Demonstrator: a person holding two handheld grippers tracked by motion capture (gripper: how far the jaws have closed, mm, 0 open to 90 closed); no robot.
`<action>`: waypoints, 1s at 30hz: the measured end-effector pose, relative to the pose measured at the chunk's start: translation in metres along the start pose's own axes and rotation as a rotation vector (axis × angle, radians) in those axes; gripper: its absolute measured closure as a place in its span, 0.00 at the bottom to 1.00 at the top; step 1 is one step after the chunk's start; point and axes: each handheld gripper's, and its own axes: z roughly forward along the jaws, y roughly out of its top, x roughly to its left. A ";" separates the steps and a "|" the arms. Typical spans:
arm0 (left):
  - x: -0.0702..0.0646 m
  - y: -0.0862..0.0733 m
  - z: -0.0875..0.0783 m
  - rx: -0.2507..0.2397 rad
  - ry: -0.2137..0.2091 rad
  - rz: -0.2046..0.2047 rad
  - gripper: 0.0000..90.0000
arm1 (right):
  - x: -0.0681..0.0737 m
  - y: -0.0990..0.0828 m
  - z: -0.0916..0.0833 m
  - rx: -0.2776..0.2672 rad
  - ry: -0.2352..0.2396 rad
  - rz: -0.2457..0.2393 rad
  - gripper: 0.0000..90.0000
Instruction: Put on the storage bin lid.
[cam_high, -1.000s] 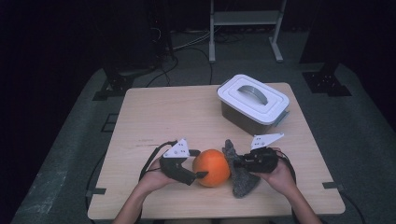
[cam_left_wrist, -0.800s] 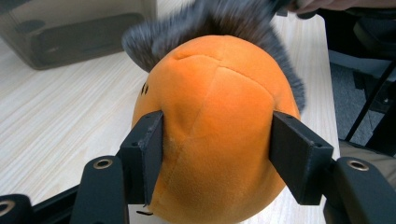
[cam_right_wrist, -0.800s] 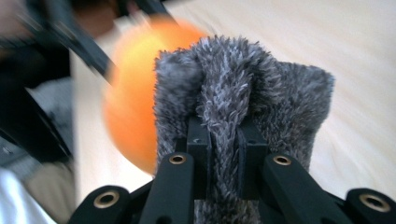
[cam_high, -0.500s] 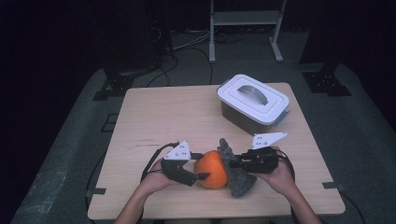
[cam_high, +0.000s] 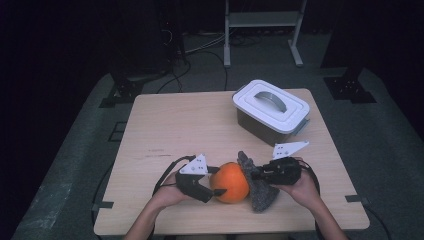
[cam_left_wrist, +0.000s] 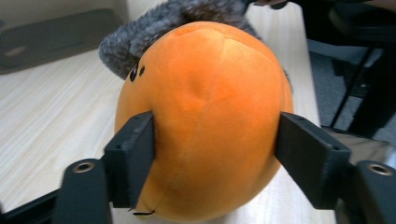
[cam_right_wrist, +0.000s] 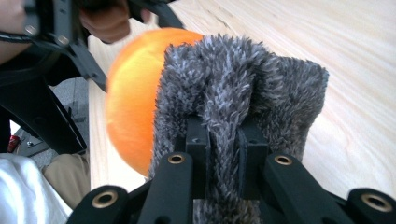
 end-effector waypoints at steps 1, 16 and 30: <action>0.001 0.000 -0.002 -0.005 -0.018 0.001 0.36 | -0.001 -0.001 0.000 0.005 -0.006 0.005 0.86; -0.003 0.001 0.001 0.004 0.042 0.029 0.51 | 0.007 0.009 -0.008 -0.058 -0.002 -0.001 0.88; -0.003 0.006 -0.010 -0.025 0.072 0.041 0.56 | 0.000 0.001 0.004 -0.016 0.007 0.050 0.88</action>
